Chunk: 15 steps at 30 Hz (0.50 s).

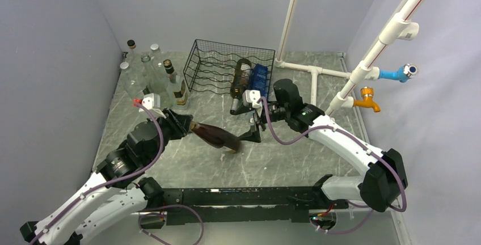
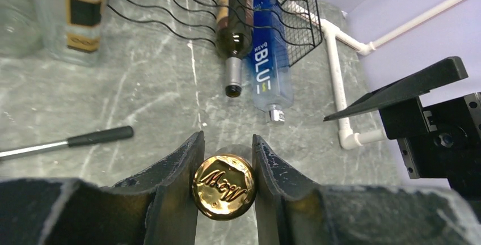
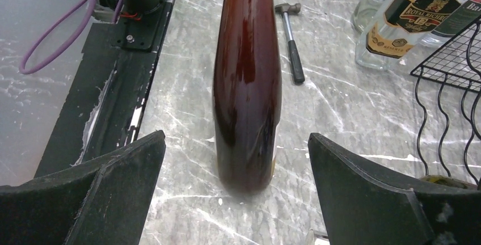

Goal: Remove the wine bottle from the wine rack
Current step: Place the wine bottle at the center of the board.

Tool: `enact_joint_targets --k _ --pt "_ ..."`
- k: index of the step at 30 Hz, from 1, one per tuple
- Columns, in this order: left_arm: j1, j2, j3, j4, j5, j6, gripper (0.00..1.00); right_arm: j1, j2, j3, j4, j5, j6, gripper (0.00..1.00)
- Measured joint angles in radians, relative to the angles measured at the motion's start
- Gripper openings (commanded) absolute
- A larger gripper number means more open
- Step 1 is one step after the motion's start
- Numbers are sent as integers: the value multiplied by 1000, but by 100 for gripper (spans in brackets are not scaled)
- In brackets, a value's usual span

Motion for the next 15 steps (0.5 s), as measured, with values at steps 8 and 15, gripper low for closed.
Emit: enact_joint_targets --k 8,15 --pt "0 45 145 -127 -43 209 0 -5 0 -2 0 -3 0 100" --pt "2 130 242 -180 -50 375 0 -7 0 -5 2 -3 0 100"
